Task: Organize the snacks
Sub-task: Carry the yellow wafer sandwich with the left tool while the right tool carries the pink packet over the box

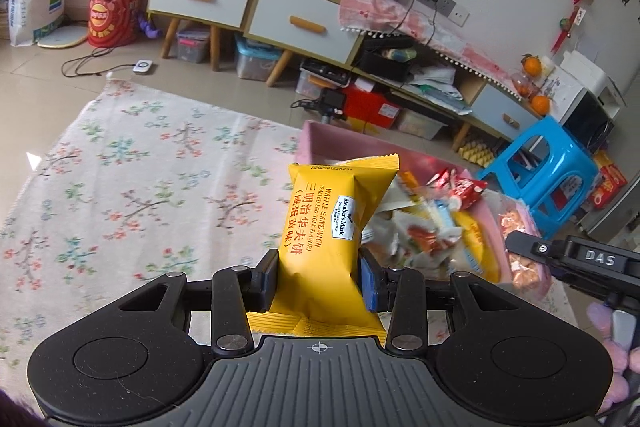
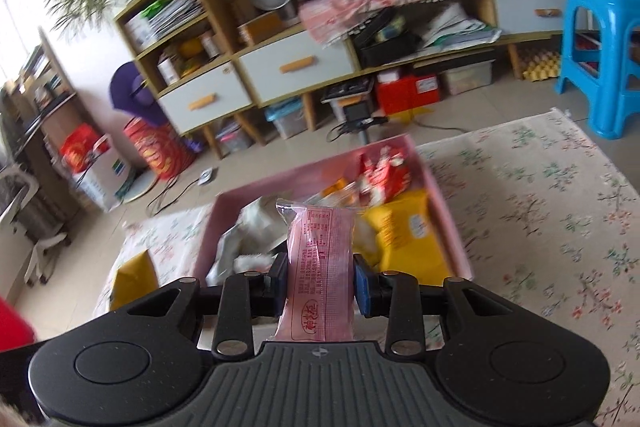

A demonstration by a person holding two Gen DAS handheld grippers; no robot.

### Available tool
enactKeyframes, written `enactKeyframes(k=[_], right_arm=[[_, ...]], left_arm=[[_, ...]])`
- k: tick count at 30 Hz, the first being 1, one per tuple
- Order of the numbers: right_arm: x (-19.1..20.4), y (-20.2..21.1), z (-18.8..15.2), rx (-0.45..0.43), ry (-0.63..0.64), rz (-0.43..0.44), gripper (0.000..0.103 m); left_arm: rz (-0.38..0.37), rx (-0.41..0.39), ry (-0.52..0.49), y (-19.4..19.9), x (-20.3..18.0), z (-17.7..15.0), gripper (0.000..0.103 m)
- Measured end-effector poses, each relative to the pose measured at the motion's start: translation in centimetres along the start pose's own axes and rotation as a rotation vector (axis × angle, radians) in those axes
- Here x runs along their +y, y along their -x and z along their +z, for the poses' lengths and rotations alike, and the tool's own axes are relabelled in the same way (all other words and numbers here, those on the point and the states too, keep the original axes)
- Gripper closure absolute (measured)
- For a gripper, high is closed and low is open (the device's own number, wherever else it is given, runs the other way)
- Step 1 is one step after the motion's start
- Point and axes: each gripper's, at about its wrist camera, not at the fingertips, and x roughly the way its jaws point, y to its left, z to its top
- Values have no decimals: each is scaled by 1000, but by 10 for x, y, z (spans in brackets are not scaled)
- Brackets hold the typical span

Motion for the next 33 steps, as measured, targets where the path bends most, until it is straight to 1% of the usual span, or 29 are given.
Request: enactKeyframes(k=[7,11,17,24,27,29,30,32,33], right_arm=[[-17,-15,5,-12,-61,-38,81],[-20,-25,8,-16,-46,-48,81],[-18,-40,10,3,-19,-41,81],[-12,-50,11,4,-1,-27,81],[-10,-51,9,10,0,-31,81],[-11,-51,9,11,1,-36,80],[-11,-51,9,9,0,-37,77],[-13,-49,10,2,-13,-40,77],[-13,-48,10,-1,-19,-42,72]], left_arm=[[-18,-2,19,-26,-20,2,65],[-6,-8,17,-41,-28,3,66],[12,-28,-40,-57,-42,4,66],[29,-31,-2,-75,-42,5,66],[37,-43,-10,-78,-42,5,65],[41,-49,-22,-78,-43,5,65],[44,-50,-30,-78,-44,5,65],[52,-53,-39,-77,-46,5,64],[55,-50,-42,-76,-47,5,63]])
